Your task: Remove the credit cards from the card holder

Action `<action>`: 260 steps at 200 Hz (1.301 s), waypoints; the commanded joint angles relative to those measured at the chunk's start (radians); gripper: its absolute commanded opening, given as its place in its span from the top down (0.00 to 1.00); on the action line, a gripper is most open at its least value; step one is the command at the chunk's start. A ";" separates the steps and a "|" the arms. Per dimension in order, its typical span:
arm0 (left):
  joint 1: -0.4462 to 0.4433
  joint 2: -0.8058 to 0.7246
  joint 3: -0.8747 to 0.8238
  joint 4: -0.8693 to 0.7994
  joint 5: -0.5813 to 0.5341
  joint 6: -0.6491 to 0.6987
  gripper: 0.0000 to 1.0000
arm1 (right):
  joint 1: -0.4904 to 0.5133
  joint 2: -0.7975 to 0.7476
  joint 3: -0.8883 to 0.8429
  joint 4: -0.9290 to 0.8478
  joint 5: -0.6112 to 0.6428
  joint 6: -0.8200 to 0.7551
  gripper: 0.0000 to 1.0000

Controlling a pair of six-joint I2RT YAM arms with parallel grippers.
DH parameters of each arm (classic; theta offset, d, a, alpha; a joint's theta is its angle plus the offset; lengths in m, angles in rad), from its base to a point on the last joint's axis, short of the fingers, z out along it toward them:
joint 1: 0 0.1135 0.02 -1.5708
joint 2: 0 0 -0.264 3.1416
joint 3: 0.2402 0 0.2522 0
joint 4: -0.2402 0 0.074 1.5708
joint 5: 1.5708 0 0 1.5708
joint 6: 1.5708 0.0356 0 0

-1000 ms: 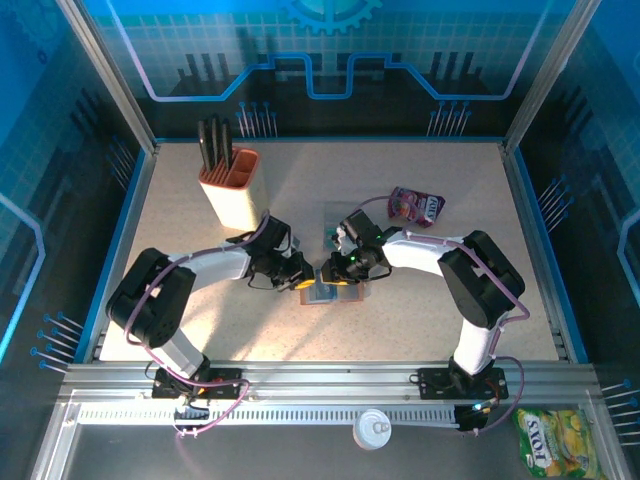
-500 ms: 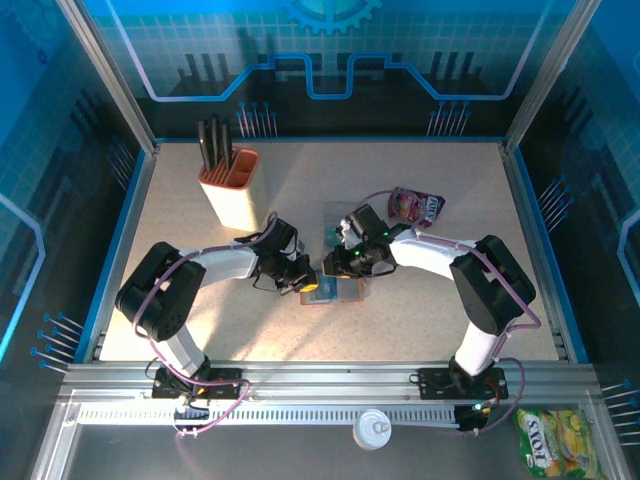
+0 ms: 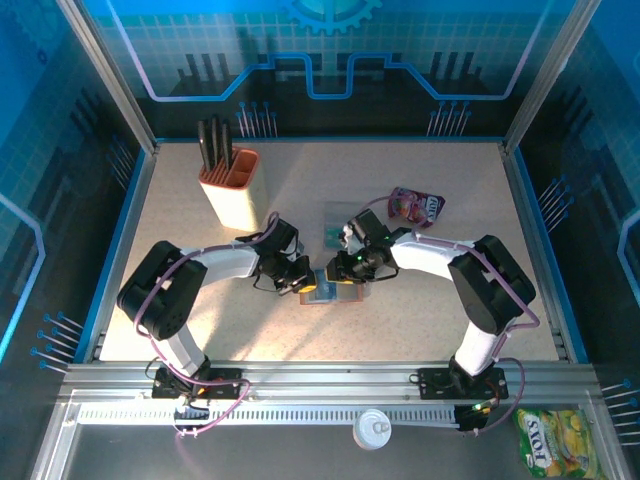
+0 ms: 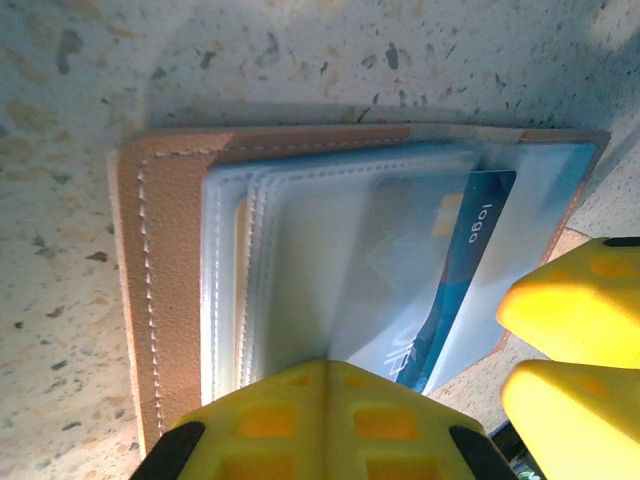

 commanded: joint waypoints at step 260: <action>-0.004 0.042 0.013 -0.058 -0.033 0.019 1.00 | -0.018 0.020 -0.044 0.041 -0.037 0.037 0.66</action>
